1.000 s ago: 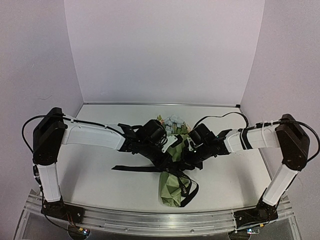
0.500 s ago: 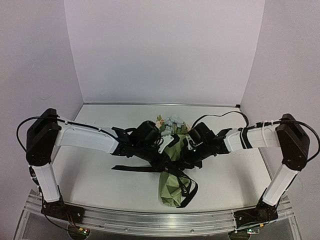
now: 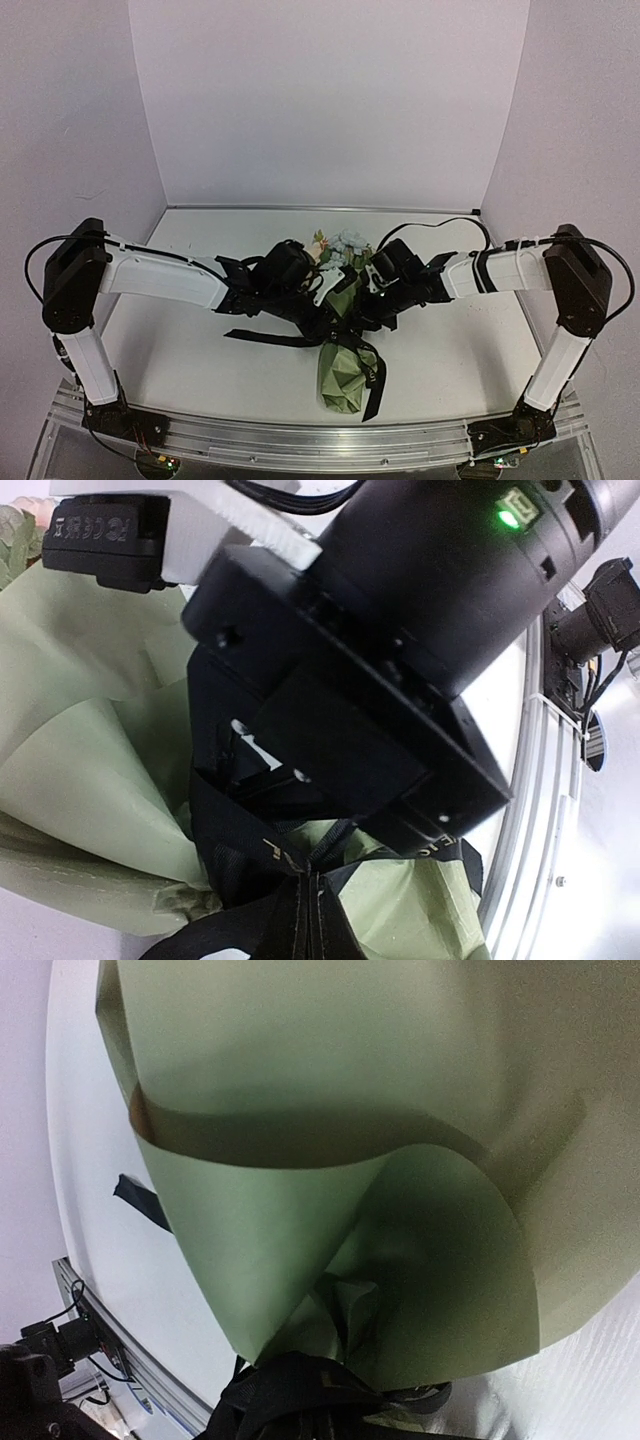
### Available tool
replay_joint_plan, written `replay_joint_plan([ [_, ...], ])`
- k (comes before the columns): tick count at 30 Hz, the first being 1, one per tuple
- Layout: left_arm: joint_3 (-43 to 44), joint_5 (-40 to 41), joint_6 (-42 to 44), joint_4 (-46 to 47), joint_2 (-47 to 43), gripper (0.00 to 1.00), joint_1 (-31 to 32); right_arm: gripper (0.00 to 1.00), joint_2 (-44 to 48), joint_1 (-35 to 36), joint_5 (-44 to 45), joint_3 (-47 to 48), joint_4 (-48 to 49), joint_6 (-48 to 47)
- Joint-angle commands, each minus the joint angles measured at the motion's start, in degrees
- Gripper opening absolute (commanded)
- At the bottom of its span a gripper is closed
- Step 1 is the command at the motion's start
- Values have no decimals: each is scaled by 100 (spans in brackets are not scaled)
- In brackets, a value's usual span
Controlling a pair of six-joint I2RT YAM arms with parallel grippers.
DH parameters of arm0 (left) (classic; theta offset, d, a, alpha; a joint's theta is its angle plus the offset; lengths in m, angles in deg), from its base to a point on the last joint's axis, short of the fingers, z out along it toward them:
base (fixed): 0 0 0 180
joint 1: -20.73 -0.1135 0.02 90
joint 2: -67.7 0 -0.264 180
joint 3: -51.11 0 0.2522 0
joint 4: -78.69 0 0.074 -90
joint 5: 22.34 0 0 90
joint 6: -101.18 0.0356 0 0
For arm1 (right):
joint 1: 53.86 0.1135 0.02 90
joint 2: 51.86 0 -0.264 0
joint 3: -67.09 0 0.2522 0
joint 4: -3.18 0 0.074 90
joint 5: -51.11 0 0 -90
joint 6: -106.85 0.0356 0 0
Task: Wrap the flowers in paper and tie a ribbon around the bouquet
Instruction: Cross the half-tied ribbon over the folded bouquet.
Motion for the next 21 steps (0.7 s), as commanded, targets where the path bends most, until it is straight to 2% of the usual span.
replay_joint_plan([
  [1,-49,-420,-85,212,34,0,1,0,-105,-10,39,133,157,-105],
  [21,-139,-429,-170,165,385,0,2,9,341,5,19,-157,115,-139],
])
